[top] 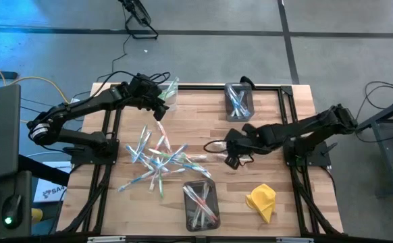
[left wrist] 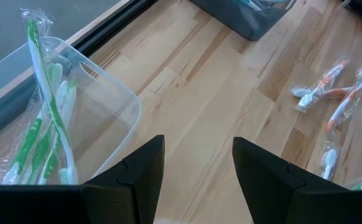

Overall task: Pick & Place Toothbrushes
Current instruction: Put the orange toothbrush into the bottom black bin

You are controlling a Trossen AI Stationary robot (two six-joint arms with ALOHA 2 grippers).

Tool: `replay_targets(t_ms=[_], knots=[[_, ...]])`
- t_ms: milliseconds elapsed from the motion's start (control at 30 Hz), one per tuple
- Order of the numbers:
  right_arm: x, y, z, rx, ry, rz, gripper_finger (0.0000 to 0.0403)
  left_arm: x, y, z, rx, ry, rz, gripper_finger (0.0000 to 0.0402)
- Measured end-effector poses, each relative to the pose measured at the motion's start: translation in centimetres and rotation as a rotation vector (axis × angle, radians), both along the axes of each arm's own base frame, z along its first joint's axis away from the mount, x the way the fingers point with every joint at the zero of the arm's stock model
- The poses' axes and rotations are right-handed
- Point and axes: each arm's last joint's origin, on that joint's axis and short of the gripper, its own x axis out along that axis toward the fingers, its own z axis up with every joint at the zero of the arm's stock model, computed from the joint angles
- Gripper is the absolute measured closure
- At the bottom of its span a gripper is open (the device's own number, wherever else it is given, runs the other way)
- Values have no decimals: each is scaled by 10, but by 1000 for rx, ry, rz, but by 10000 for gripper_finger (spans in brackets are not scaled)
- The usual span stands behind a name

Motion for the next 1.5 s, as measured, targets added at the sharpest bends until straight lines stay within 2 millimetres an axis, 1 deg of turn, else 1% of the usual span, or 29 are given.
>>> replay_targets(t_ms=[133, 333, 433, 667, 900, 1100, 1167, 1267, 1500], knots=[[-5, -10, -3, -18, 101, 80, 387, 0, 1, 1, 14, -3, 11, 215], [-2, -31, -9, 79, 130, 120, 388, 0, 1, 1, 29, 4, 30, 215], [-2, -42, -12, 102, 145, 148, 395, 0, 2, 1, 29, 3, 30, 215], [-7, -67, -36, 168, 167, 169, 399, 0, 2, 1, 30, 3, 31, 215], [-9, -78, -56, 216, 125, 208, 399, 1, 3, 3, 50, -13, 40, 215], [-13, -80, -74, 184, 112, 204, 396, 2, 3, 3, 54, -19, 41, 215], [-16, -80, -79, 166, 134, 215, 386, 2, 3, 3, 55, -20, 41, 215], [-19, -80, -86, 155, 143, 228, 355, 2, 3, 3, 55, -19, 42, 215], [-20, -80, -97, 144, 109, 232, 243, 2, 3, 3, 55, -18, 44, 215]])
